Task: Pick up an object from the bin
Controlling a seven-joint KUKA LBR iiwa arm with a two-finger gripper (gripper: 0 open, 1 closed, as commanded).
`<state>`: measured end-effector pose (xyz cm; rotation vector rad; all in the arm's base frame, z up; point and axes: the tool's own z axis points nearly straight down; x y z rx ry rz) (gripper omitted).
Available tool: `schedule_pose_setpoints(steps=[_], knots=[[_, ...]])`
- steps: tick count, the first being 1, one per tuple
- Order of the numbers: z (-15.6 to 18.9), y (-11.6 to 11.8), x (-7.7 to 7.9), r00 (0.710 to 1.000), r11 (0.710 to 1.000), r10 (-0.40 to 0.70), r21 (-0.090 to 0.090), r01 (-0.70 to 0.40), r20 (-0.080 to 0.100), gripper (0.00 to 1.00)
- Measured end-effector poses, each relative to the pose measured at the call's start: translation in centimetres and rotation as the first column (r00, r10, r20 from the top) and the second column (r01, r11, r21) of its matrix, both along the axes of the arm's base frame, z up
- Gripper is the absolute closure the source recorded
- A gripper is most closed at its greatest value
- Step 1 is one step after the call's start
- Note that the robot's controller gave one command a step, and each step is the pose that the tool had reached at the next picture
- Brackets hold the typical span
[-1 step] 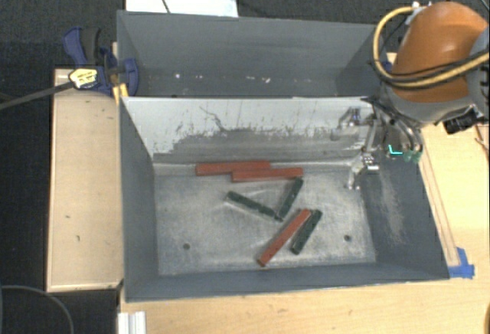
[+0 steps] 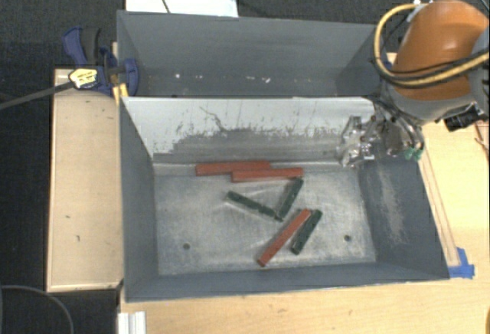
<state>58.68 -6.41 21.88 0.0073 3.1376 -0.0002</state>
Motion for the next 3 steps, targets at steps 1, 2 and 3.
schedule_pose_setpoints(steps=[1, 2, 3], knots=[[0.0, 0.0, 0.0, 1.000, 1.000, 0.002, 0.000, -0.002, 0.000, 0.00], [0.0, 0.0, 0.0, 1.000, 1.000, 0.002, 0.000, -0.002, 0.000, 0.00], [-6.0, -1.2, -2.5, 1.000, 1.000, -0.019, 0.000, 0.019, 0.004, 0.00]])
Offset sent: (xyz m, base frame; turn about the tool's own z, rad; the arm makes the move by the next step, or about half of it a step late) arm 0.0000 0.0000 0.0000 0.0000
